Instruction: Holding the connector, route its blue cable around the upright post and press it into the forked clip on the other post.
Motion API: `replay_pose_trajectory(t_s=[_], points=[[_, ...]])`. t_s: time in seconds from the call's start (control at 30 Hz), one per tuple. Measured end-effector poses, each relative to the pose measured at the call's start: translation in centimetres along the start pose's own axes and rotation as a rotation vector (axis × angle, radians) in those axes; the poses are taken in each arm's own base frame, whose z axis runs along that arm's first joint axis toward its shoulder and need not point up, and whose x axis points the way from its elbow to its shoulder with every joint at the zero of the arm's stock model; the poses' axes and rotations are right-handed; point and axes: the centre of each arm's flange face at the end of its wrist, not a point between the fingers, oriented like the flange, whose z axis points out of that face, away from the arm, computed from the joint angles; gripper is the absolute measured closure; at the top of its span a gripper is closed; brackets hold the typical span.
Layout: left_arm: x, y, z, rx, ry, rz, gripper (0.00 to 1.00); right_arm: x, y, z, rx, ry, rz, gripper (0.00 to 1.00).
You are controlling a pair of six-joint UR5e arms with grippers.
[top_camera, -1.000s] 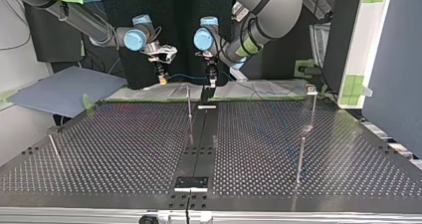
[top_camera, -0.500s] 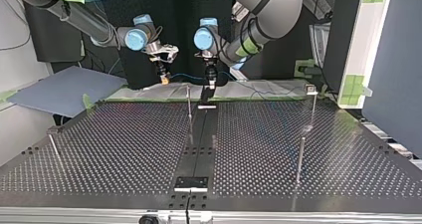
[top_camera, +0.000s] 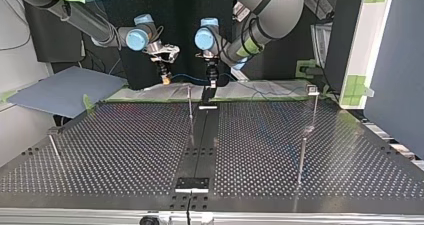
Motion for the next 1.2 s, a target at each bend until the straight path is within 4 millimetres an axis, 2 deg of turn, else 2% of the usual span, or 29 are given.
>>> replay_pose_trajectory(t_s=[0.37, 0.43, 1.2], points=[[0.00, -0.15, -0.03, 0.012, 0.003, -0.005, 0.76, -0.01, 0.00, -0.01, 0.000, -0.001, 0.000, 1.00], [0.02, -0.21, -0.11, 0.013, 0.003, -0.004, 0.84, -0.01, 0.00, -0.01, 0.000, -0.001, 0.000, 1.00], [0.08, -0.59, -0.84, 0.001, 0.005, 0.021, 0.84, 0.02, 0.45, -0.05, -0.009, -0.004, 0.002, 1.00]])
